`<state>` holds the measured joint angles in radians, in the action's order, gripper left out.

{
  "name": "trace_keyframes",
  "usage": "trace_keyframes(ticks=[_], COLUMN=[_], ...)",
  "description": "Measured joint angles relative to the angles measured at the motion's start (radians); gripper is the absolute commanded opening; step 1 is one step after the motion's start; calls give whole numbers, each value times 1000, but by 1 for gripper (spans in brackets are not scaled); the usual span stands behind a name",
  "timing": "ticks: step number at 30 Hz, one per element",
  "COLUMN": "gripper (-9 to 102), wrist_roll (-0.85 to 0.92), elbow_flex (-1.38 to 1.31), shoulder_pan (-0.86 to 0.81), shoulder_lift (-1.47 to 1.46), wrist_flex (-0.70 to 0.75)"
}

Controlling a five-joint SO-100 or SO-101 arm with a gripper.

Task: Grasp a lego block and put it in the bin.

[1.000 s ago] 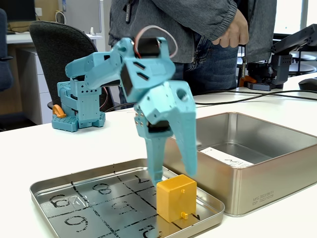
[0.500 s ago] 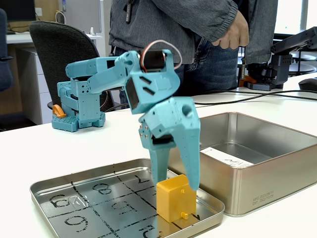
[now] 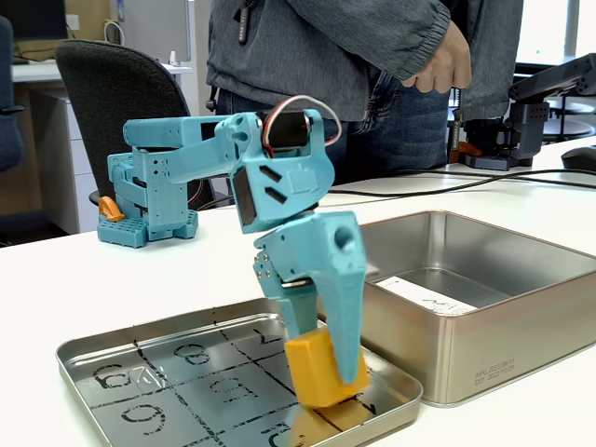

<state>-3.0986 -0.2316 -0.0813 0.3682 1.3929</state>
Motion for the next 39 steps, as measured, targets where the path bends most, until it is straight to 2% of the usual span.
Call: trace_keyframes(ticks=[9, 18, 25, 33, 39], gripper=[0, 0, 0, 0, 0], wrist_roll=[-3, -43, -67, -58, -41], elbow_flex=[-5, -3, -3, -5, -5], shoulder_pan=[-9, -15, 95, 347, 391], shoulder_lift=[21, 207, 383, 433, 347], wrist_flex=[57, -63, -104, 49, 202])
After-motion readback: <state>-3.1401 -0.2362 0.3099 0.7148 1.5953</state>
